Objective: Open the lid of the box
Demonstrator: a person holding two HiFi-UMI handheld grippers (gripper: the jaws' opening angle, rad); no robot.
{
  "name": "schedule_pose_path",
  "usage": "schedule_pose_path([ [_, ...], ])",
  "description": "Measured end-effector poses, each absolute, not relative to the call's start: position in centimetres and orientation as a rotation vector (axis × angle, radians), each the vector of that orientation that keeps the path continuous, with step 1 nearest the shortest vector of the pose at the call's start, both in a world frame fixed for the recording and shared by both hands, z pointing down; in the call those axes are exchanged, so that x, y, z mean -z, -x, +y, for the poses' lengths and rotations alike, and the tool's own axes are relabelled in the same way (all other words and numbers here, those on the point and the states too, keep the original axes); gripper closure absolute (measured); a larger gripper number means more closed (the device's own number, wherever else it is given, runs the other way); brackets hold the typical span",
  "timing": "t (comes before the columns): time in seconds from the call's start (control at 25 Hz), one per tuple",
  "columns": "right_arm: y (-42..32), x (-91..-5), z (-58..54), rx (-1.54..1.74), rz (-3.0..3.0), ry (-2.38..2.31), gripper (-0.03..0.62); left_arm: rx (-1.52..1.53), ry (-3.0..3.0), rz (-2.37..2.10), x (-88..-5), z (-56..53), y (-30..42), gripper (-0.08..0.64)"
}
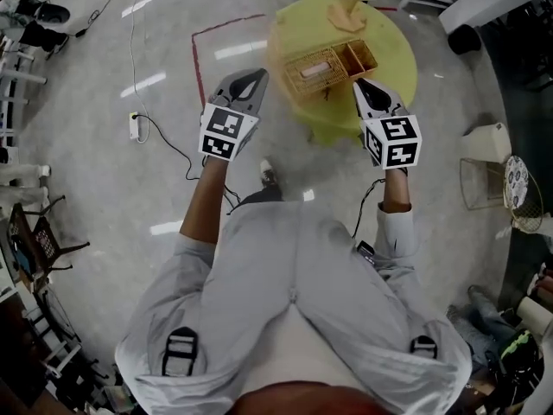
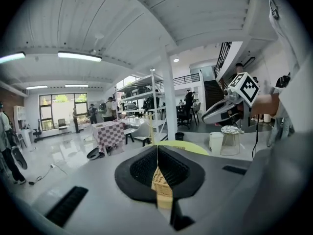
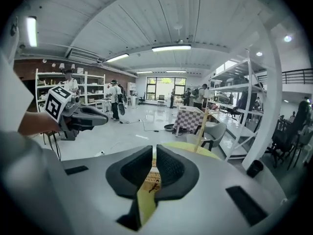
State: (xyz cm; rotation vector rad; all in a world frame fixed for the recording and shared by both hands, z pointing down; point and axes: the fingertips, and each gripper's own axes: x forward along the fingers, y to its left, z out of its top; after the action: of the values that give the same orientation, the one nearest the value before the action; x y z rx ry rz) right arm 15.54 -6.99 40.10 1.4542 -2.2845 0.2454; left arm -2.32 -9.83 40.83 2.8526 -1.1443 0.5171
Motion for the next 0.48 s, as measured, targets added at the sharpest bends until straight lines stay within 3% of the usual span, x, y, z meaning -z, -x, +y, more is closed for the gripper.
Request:
schedule_pose_path([
  [0.48, -15.1, -46.8, -9.3, -0.433, -2.139, -1.516, 0.494, -0.516, -2.840, -0.972, -45.8, -15.7, 1.6, 0.531],
])
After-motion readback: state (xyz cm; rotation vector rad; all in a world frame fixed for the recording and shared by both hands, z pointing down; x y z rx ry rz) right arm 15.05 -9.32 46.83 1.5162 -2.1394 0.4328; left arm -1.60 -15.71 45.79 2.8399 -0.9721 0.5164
